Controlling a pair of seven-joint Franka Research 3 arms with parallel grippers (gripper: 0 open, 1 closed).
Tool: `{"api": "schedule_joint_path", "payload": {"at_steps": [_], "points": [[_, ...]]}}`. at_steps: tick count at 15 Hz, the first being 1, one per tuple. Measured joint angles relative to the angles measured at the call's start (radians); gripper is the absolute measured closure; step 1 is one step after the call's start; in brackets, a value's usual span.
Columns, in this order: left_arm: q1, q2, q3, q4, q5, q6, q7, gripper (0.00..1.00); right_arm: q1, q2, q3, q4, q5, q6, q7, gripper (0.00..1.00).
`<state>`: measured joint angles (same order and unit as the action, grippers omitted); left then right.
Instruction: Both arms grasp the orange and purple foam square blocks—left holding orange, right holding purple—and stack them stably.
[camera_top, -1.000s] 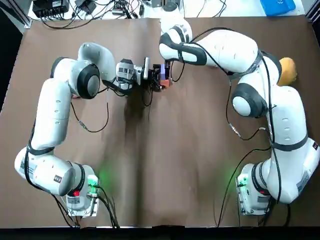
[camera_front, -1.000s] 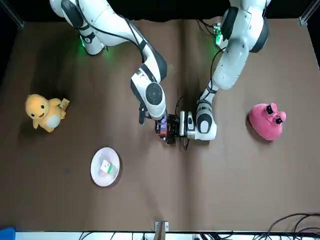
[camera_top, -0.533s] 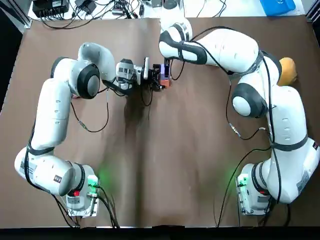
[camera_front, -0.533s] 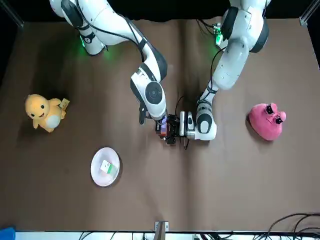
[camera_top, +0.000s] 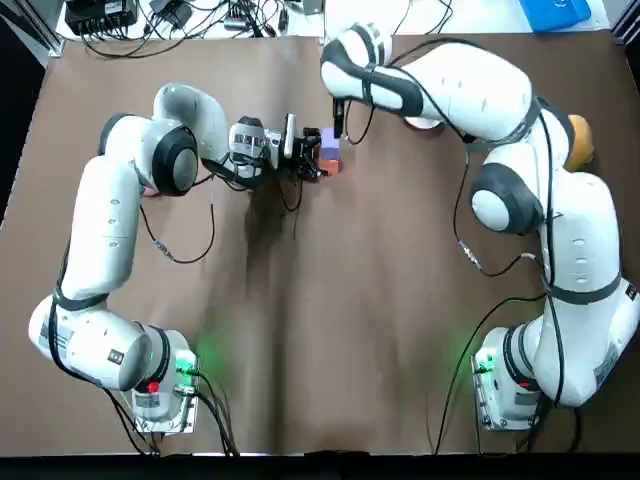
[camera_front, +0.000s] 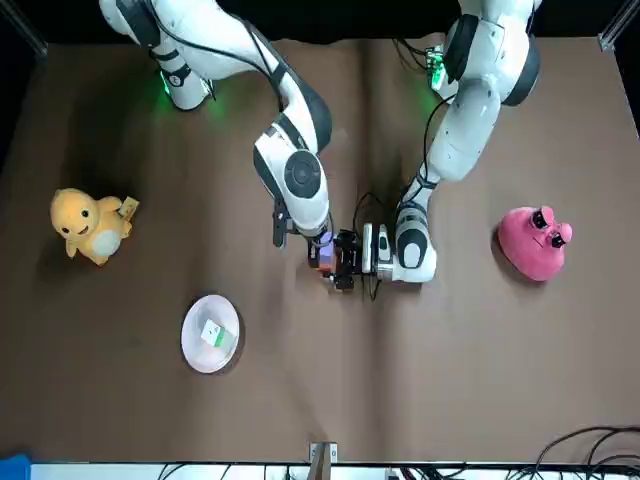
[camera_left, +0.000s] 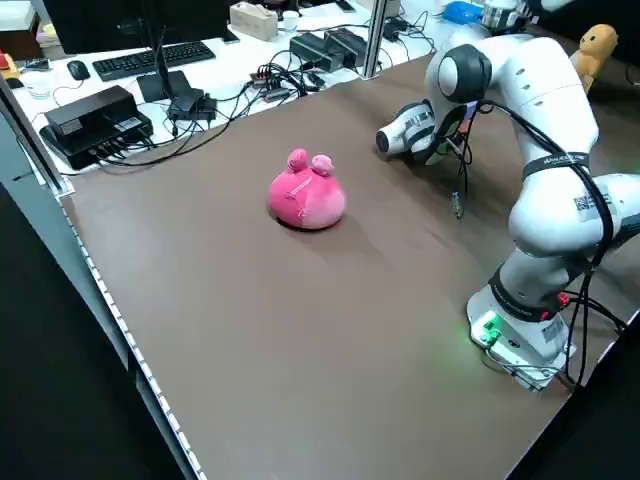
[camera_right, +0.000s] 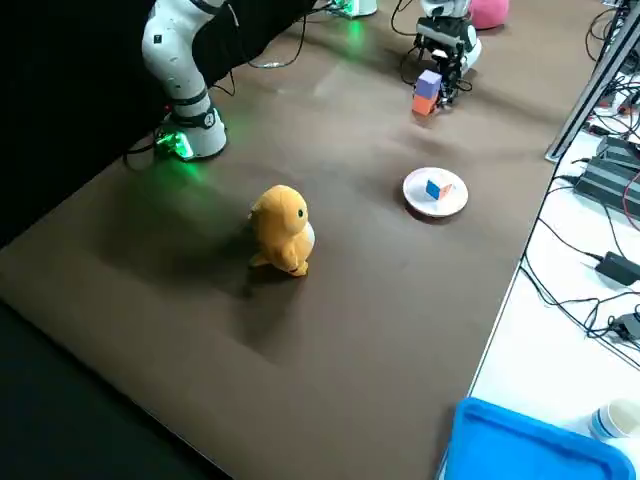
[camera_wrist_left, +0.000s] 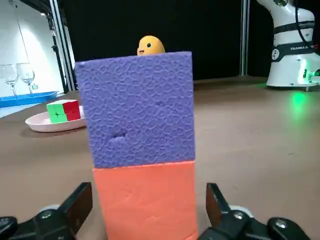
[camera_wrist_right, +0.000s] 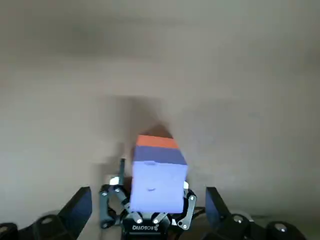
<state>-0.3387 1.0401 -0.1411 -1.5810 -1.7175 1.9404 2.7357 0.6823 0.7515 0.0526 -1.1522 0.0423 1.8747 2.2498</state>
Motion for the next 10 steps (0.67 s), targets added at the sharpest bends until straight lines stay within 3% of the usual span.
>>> {"api": "schedule_joint_path", "payload": {"at_steps": [2,5,7,8,10], "points": [[0.017,-0.004,0.000,-0.007,0.021,-0.002,-0.001,0.00,-0.035,-0.056,-0.002,0.007,-0.003,-0.057,-0.198,0.00],[0.055,-0.017,0.000,-0.023,0.059,-0.017,-0.001,0.00,-0.133,-0.161,-0.003,0.008,-0.003,-0.282,-0.588,0.00],[0.083,-0.034,0.000,-0.043,0.072,-0.045,-0.001,0.00,-0.217,-0.218,-0.003,0.008,-0.003,-0.393,-0.850,0.00],[0.117,-0.058,0.000,-0.060,0.101,-0.062,-0.001,0.00,-0.309,-0.261,-0.004,0.007,-0.003,-0.456,-1.113,0.00],[0.156,-0.087,0.000,-0.069,0.138,-0.079,-0.001,0.00,-0.404,-0.293,-0.005,0.007,-0.003,-0.489,-1.373,0.00]]}}
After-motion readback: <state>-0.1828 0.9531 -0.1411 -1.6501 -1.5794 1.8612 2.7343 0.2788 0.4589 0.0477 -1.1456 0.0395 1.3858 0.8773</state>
